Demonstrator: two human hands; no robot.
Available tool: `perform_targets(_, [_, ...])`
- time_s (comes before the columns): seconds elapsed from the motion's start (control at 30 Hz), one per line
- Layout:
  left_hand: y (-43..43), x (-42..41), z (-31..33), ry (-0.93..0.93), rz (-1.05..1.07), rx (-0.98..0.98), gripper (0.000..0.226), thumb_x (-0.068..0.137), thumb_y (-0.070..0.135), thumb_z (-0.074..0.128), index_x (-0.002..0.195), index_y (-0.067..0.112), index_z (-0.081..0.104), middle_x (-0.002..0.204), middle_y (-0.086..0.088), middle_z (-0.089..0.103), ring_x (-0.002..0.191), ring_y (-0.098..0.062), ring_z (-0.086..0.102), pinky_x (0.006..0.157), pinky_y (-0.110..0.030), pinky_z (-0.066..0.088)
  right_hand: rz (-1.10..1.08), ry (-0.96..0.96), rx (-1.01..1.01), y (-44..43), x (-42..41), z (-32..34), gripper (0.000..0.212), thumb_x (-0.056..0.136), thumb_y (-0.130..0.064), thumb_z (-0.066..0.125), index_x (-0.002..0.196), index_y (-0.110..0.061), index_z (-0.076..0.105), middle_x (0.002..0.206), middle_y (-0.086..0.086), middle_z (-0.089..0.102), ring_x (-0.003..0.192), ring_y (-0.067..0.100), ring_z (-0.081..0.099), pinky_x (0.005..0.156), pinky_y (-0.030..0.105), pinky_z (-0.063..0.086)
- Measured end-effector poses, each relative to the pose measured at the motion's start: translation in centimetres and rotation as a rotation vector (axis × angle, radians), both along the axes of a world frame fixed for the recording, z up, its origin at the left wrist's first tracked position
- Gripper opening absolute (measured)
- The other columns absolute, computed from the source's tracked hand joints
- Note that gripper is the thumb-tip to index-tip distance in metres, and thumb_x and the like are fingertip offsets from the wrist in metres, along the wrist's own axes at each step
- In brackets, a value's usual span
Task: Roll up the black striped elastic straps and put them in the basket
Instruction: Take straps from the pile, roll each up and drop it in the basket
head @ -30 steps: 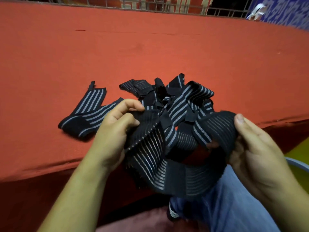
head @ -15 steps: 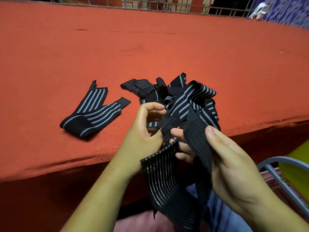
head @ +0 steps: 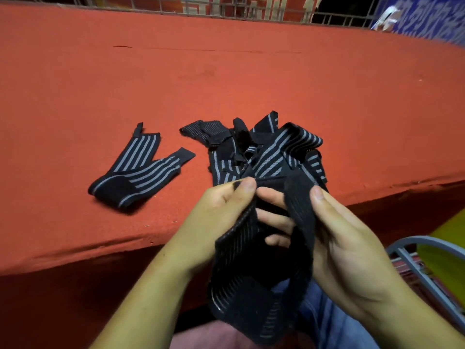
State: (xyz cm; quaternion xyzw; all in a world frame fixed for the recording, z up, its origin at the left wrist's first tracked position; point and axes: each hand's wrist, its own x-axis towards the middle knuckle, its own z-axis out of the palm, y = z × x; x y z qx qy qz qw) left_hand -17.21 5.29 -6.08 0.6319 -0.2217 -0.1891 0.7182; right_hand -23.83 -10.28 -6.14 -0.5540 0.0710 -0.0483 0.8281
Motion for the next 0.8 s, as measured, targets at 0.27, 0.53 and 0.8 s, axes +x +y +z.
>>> perform_targets(0.27, [-1.0,0.9,-1.8,-0.086,0.176,0.053,0.048,0.105,0.039,0.045,0.063,0.023,0.062,0.053,0.002,0.056,0.046,-0.012,0.051,0.046,-0.022,0.043,0.145,-0.037,0.097,2.9,-0.3,-1.4,0.039,0.095,-0.033,0.054,0.115,-0.008,0.077,0.095,0.014,0.077,0.084,0.016,0.073,0.073,0.025,0.059])
perform_targets(0.53, [-0.9,1.6,-2.1,0.105,0.225,-0.127,0.041,0.095,0.045,0.055,0.101,0.011,0.079,0.102,-0.010,0.080,0.097,-0.022,0.076,0.087,-0.034,0.059,-0.089,-0.057,-0.074,0.0,0.5,-1.3,0.031,0.098,-0.026,0.054,0.113,-0.007,0.075,0.116,0.017,0.078,0.111,0.022,0.073,0.092,0.029,0.060])
perform_targets(0.8, [-1.5,0.7,-1.3,0.203,0.081,-0.292,0.039,0.094,0.035,0.048,0.110,0.009,0.072,0.097,-0.004,0.080,0.084,-0.009,0.075,0.071,-0.018,0.057,-0.165,-0.083,-0.242,0.2,0.8,-1.0,0.017,0.087,-0.033,0.068,0.088,-0.021,0.080,0.082,0.002,0.078,0.071,0.007,0.069,0.064,0.018,0.053])
